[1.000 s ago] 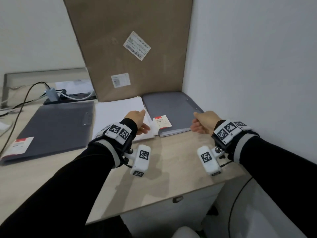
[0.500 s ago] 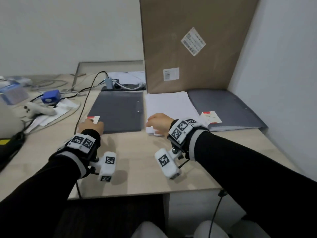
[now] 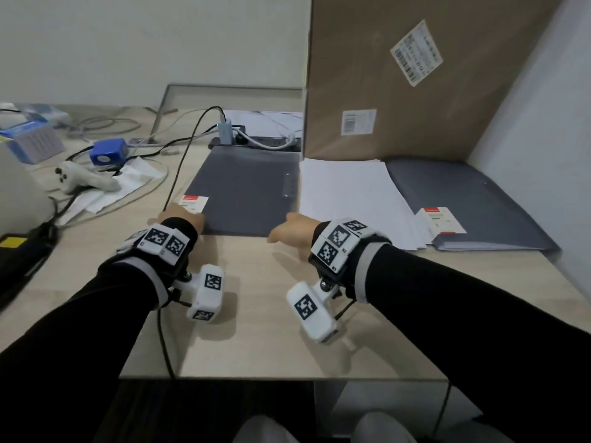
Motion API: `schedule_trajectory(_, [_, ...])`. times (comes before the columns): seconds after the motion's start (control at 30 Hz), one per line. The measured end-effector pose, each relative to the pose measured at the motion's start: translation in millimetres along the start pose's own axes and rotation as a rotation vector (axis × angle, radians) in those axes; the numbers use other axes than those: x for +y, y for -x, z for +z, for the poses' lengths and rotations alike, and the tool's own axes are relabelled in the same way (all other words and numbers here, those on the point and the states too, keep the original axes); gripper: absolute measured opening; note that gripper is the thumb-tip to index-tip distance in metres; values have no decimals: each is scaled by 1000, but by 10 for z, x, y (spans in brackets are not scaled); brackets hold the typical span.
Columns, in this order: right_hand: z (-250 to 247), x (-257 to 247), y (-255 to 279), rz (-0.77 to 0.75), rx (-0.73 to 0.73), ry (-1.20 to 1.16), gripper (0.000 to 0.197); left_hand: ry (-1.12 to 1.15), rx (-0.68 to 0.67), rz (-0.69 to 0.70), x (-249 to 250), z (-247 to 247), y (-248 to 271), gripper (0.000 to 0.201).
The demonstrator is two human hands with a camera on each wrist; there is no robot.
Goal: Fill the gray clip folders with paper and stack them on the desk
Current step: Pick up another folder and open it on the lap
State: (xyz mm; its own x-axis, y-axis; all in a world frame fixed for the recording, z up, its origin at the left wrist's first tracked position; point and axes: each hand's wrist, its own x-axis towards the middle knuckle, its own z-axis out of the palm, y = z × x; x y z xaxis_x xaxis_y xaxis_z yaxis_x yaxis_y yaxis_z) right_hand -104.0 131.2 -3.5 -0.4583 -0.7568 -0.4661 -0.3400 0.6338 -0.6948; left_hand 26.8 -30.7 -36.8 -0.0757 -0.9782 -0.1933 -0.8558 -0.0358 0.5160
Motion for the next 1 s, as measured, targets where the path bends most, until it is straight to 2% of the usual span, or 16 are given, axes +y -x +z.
schedule_trajectory(0.1, [19, 9, -62, 2, 47, -116, 69, 46, 4, -43, -2, -61, -97, 49])
schedule_trajectory(0.23, [-25, 31, -122, -21, 132, -251, 65, 203, -107, -79, -36, -178, -148, 57])
schedule_trajectory(0.3, [-61, 18, -154, -29, 195, -344, 62, 301, -134, -72, -35, -248, -110, 54])
schedule_trajectory(0.43, [-148, 4, -170, -8, 281, -580, 57, 777, -171, -8, 10, -352, 2, 19])
schedule_trajectory(0.5, [-204, 24, -114, -37, 310, -680, 52, 985, -172, -1, 55, -474, 173, 21])
schedule_trajectory(0.63, [-342, 84, 220, -145, 353, -737, 64, 1236, -200, 43, 47, -698, 601, 22])
schedule_trajectory(0.7, [-444, 120, 453, -190, 266, -820, 56, 1273, -239, 85, 33, -749, 849, 22])
schedule_trajectory(0.8, [-621, 208, 842, -240, 87, -962, 9, 1270, -324, 127, 12, -744, 1193, 22])
schedule_trajectory(0.83, [-672, 272, 980, -255, 73, -972, 7, 1248, -355, 142, 10, -716, 1325, 22])
schedule_trajectory(1.0, [-865, 820, 1504, -348, 176, -952, 29, 965, -475, 231, 70, -446, 1929, 21])
